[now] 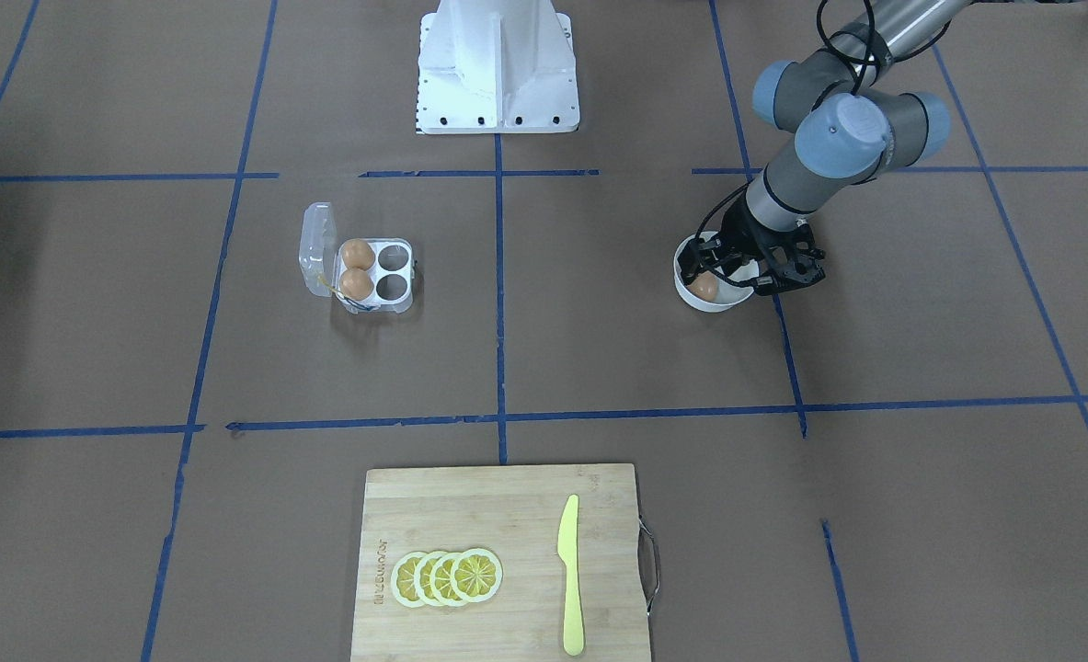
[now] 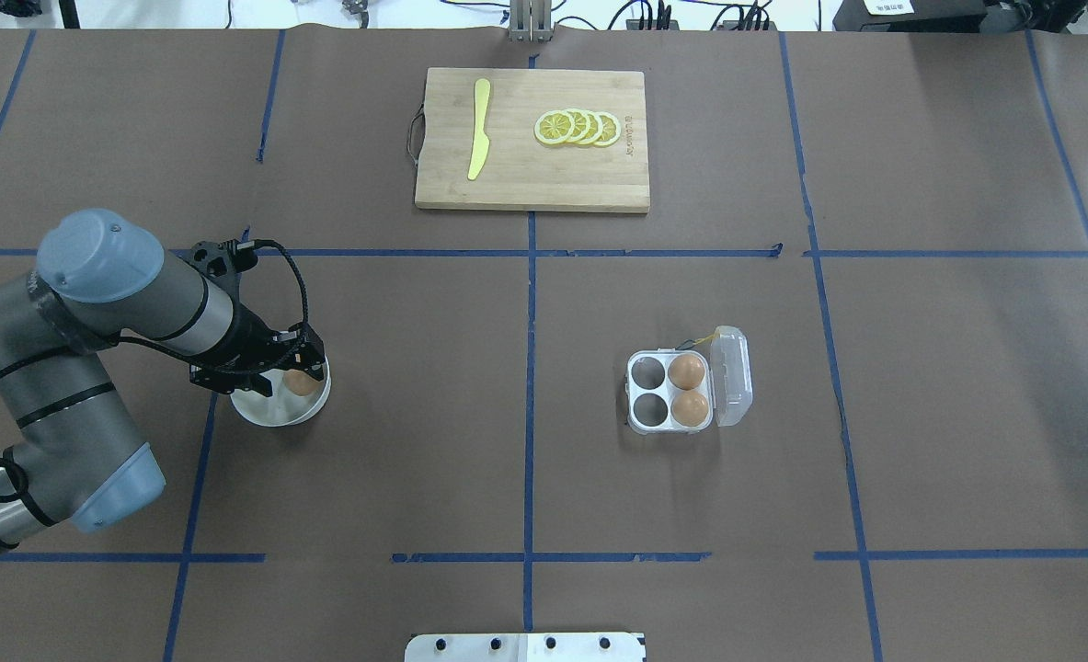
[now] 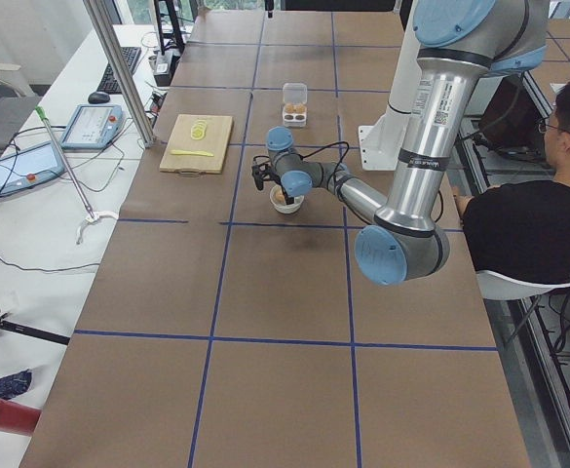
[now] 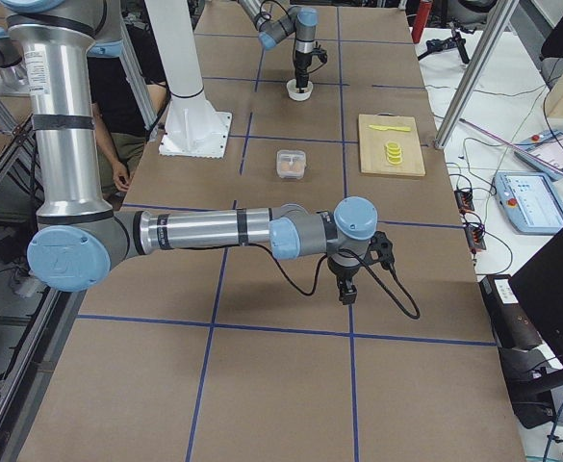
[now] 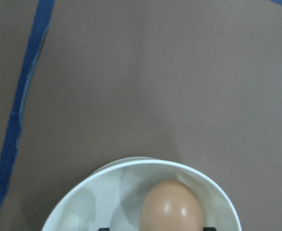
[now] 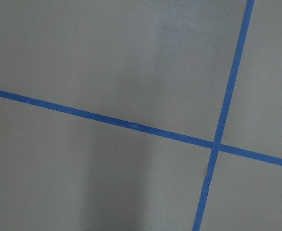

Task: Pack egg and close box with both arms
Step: 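Lower the left gripper into the bowl and close on the brown egg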

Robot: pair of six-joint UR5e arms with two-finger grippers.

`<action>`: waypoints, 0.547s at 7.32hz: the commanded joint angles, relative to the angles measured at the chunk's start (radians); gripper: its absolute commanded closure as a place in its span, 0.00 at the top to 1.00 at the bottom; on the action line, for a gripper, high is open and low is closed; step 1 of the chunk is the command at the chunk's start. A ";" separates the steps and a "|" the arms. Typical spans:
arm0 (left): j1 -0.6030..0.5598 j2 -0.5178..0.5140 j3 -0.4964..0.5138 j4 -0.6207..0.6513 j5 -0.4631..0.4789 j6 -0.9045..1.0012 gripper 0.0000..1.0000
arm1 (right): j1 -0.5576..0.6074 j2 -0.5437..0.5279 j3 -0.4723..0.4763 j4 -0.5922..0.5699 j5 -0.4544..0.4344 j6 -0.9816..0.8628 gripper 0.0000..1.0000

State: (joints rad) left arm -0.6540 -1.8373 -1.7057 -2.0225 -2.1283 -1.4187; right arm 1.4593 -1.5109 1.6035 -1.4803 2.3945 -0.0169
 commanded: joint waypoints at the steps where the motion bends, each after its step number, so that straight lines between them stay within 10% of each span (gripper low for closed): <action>1: 0.019 -0.002 -0.003 0.002 0.060 0.007 0.68 | 0.000 0.000 -0.001 0.000 0.000 0.002 1.00; 3: 0.020 0.004 -0.009 0.004 0.062 0.009 0.63 | 0.000 0.000 -0.001 0.000 0.002 0.002 1.00; 4: 0.022 0.004 -0.012 0.004 0.062 0.009 0.31 | 0.000 0.000 -0.001 0.000 0.002 0.000 1.00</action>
State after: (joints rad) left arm -0.6342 -1.8342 -1.7150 -2.0190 -2.0687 -1.4105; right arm 1.4588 -1.5110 1.6030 -1.4803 2.3956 -0.0160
